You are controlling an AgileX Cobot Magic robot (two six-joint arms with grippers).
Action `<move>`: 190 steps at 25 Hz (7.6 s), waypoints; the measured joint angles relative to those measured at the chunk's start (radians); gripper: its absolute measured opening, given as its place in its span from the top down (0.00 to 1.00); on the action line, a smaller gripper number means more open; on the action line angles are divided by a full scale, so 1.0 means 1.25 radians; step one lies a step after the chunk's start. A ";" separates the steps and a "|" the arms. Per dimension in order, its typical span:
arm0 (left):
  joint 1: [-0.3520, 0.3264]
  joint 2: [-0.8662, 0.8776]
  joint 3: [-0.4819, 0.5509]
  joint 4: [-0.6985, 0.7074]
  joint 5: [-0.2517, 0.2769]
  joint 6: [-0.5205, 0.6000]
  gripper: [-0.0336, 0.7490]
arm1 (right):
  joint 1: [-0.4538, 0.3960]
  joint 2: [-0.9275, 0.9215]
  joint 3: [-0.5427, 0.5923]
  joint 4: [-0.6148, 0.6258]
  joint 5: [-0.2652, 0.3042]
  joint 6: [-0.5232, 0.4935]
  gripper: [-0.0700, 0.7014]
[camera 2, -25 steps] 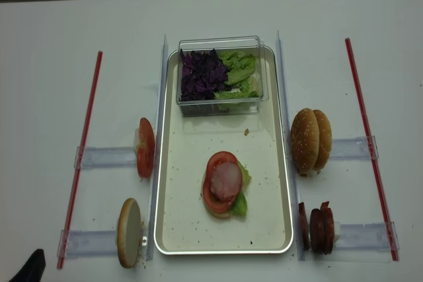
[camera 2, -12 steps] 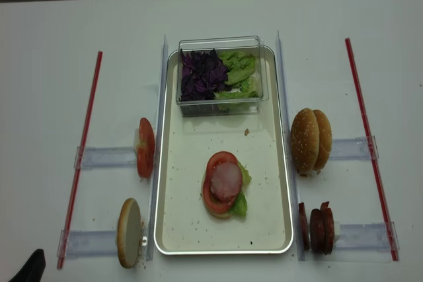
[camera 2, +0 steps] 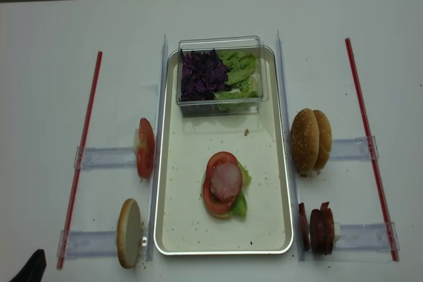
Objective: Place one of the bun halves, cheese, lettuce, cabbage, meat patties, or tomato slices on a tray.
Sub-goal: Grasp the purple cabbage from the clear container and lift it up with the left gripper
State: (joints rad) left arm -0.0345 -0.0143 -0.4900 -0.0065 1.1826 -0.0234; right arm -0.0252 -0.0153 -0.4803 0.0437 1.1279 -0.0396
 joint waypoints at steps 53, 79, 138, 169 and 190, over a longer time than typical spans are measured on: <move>0.000 1.322 -0.683 -0.066 -0.230 0.117 0.17 | 0.000 0.000 0.000 0.000 0.000 0.000 0.66; 0.000 1.701 -1.011 -0.069 0.028 0.125 0.17 | 0.000 0.000 0.000 0.000 0.000 0.000 0.66; -0.344 1.702 -1.032 -0.063 0.022 0.125 0.17 | 0.000 0.000 0.000 0.000 0.000 0.000 0.66; -0.344 1.702 -1.032 -0.068 -0.176 0.125 0.26 | 0.000 0.000 0.000 0.000 0.000 0.000 0.66; -0.344 1.767 -1.032 -0.068 -0.204 0.142 0.27 | 0.000 0.000 0.000 0.000 0.000 0.000 0.66</move>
State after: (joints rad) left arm -0.4649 2.1946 -1.7804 -0.0913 0.9278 0.1540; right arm -0.0252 -0.0153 -0.4803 0.0437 1.1279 -0.0400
